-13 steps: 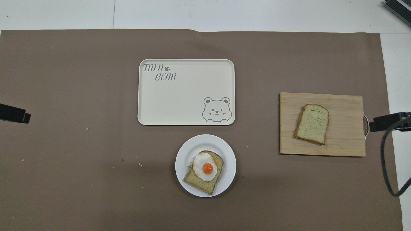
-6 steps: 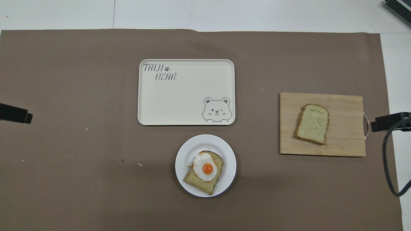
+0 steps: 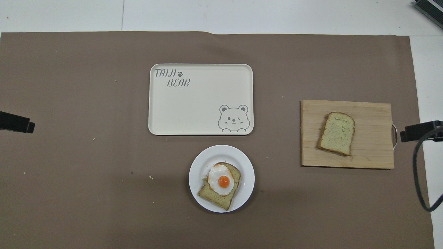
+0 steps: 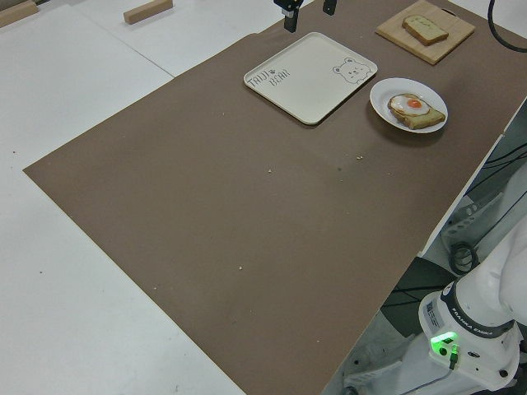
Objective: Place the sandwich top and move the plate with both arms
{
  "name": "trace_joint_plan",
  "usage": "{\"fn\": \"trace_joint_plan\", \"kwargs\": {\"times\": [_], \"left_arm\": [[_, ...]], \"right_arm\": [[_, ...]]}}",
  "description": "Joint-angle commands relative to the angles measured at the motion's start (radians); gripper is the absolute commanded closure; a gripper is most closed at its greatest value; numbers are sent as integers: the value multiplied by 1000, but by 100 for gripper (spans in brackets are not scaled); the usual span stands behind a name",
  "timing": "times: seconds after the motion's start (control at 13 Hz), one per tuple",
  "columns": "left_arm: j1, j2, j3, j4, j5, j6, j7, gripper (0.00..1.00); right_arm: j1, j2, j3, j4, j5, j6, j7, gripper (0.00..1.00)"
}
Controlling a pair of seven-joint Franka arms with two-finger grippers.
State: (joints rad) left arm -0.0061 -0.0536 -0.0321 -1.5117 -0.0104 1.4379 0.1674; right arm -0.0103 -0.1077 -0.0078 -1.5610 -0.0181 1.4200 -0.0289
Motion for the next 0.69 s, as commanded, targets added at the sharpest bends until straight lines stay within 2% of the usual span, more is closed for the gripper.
{"fn": "trace_joint_plan", "kwargs": {"times": [0.0,0.31,0.62], "left_arm": [[-2,-29,-3,-36,9,16,-11,0],[-2,-34,-3,-45,4,21,-5,0],[-2,-41,-3,-57,-10,21,-5,0]], "right_arm": [[-7,-23,-1,-24,17,-3,-29,0],[-16,-24,-4,-28,9,-15,-28,0],[-13,-23,-3,-56,9,88,-26,0]]}}
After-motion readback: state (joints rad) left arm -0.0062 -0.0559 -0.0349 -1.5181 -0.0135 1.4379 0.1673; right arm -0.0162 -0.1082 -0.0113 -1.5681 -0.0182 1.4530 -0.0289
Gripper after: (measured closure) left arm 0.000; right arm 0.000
